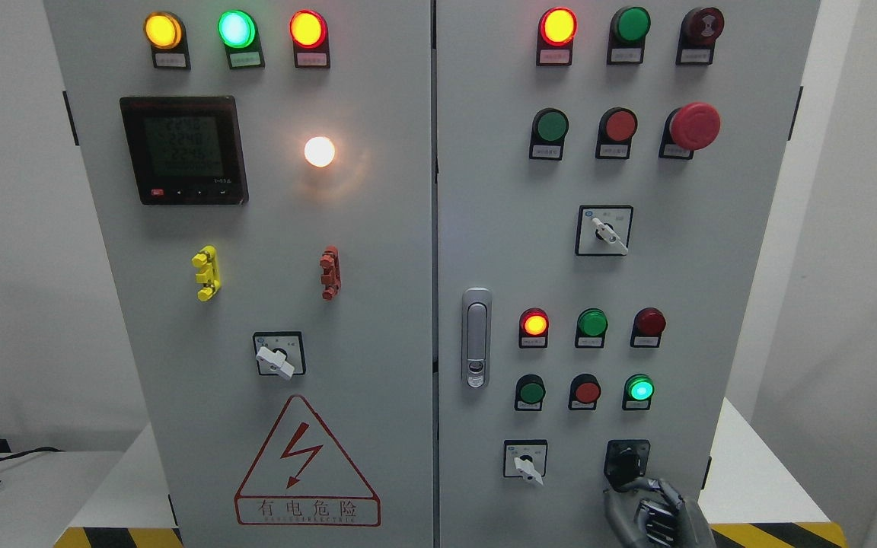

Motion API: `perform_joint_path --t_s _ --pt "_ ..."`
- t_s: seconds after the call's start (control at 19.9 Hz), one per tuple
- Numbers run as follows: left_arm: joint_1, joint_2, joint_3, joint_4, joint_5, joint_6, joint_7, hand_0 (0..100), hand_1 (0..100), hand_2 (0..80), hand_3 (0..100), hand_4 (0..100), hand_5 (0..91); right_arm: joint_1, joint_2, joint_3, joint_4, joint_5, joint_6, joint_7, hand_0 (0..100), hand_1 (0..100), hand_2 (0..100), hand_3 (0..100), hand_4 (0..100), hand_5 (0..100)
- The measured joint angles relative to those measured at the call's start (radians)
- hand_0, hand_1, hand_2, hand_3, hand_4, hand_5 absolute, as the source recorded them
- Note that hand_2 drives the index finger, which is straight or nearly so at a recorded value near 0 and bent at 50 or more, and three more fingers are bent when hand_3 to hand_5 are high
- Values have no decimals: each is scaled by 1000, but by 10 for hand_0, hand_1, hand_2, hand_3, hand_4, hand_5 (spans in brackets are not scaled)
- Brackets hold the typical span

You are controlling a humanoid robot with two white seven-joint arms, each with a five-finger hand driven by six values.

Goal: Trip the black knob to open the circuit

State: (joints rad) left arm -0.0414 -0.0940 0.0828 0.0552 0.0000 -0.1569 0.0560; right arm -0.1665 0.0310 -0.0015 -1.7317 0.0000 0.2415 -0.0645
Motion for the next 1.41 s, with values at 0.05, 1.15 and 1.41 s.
perform_joint_path --t_s 0.05,1.15,1.41 --pt "0 0 0 0 0 0 0 120 389 0 0 0 0 0 1 0 0 0 0 0 404 755 452 1000 1000 943" --pt "0 0 0 0 0 0 0 120 389 0 0 0 0 1 8 1 3 0 -6 -1 378 746 454 1000 1000 943" --pt "0 0 0 0 0 0 0 120 389 0 0 0 0 6 8 2 6 0 -12 -1 375 745 454 1000 1000 943"
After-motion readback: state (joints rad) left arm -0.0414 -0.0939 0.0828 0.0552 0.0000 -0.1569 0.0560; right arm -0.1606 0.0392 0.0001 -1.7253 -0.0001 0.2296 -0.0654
